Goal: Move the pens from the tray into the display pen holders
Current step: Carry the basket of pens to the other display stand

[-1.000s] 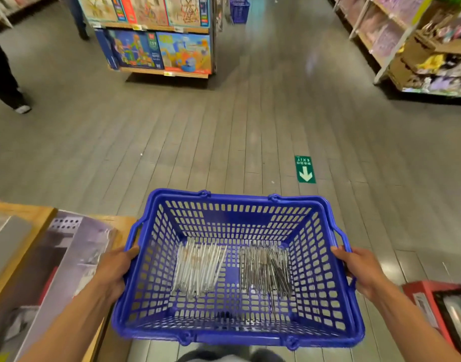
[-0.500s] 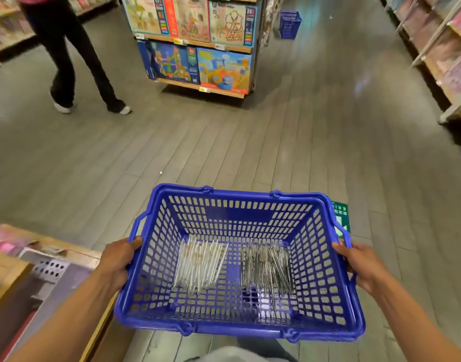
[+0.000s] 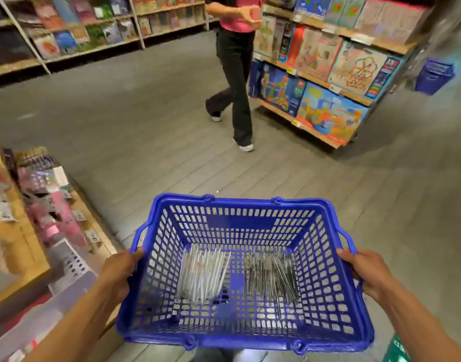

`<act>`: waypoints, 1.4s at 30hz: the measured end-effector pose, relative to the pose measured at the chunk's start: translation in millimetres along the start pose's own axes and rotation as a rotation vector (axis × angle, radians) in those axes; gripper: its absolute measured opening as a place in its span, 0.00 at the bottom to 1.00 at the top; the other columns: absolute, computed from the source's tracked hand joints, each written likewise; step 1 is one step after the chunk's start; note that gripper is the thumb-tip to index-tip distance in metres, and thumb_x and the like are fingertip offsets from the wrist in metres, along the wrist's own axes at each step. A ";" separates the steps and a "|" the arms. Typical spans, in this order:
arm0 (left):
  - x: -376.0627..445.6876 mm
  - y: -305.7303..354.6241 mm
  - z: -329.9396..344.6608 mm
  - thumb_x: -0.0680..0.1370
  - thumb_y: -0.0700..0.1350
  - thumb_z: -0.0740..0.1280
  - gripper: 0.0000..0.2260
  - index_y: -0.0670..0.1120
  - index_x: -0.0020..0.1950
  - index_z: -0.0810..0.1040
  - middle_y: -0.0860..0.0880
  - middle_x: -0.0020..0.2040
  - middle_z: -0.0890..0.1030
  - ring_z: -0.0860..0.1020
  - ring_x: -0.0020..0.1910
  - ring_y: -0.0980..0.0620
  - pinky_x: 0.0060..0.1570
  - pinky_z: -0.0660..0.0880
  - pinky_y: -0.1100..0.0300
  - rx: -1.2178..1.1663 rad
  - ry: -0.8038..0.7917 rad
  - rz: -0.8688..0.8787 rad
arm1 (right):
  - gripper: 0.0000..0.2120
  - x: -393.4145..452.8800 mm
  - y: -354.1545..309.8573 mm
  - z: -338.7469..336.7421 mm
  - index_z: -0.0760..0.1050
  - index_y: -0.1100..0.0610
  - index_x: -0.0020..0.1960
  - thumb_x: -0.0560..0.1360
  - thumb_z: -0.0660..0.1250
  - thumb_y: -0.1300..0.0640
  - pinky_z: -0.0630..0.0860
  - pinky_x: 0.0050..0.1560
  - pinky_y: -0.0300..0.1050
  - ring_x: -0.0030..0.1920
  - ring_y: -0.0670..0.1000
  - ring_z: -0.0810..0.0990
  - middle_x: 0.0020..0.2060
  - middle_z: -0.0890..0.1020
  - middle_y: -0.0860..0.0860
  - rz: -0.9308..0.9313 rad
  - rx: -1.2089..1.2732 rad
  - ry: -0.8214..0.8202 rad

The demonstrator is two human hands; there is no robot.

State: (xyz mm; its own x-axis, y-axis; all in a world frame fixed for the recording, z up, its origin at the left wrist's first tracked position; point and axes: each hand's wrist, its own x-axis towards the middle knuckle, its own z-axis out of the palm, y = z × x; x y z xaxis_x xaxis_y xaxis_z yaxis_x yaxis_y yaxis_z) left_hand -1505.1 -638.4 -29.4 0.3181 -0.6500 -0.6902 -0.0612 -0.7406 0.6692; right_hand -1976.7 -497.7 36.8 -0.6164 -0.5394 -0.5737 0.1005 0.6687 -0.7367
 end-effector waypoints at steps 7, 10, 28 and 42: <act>79.3 70.7 7.0 0.79 0.43 0.67 0.10 0.35 0.51 0.78 0.36 0.43 0.78 0.75 0.38 0.41 0.35 0.72 0.50 -0.134 0.062 -0.065 | 0.07 120.3 -112.2 101.1 0.79 0.68 0.46 0.75 0.70 0.62 0.80 0.50 0.65 0.39 0.62 0.84 0.38 0.85 0.64 -0.017 -0.094 -0.137; 106.2 106.0 6.4 0.79 0.41 0.68 0.07 0.37 0.46 0.77 0.38 0.38 0.77 0.73 0.32 0.43 0.26 0.73 0.56 -0.209 0.138 -0.067 | 0.08 165.4 -162.7 144.3 0.79 0.67 0.47 0.74 0.71 0.61 0.80 0.49 0.66 0.37 0.61 0.84 0.38 0.85 0.63 -0.044 -0.146 -0.195; 296.5 307.2 24.7 0.79 0.39 0.66 0.13 0.42 0.35 0.71 0.50 0.15 0.71 0.67 0.11 0.54 0.13 0.64 0.68 -0.615 0.543 -0.203 | 0.07 389.2 -458.6 475.6 0.78 0.67 0.46 0.76 0.67 0.62 0.82 0.35 0.52 0.28 0.56 0.82 0.33 0.84 0.61 -0.181 -0.359 -0.544; 469.5 424.5 -53.6 0.77 0.40 0.68 0.09 0.40 0.38 0.75 0.49 0.19 0.76 0.74 0.16 0.53 0.16 0.72 0.59 -0.700 0.702 -0.251 | 0.08 446.4 -632.8 780.3 0.79 0.64 0.48 0.77 0.67 0.59 0.80 0.32 0.49 0.28 0.56 0.82 0.36 0.85 0.62 -0.282 -0.574 -0.718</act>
State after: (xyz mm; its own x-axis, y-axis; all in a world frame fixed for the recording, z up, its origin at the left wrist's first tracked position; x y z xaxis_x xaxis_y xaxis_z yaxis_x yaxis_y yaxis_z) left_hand -1331.0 -1248.8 -54.6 0.7419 -0.0769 -0.6660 0.5783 -0.4292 0.6938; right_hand -1706.1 -1561.0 -32.4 0.0853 -0.7759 -0.6251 -0.4939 0.5120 -0.7028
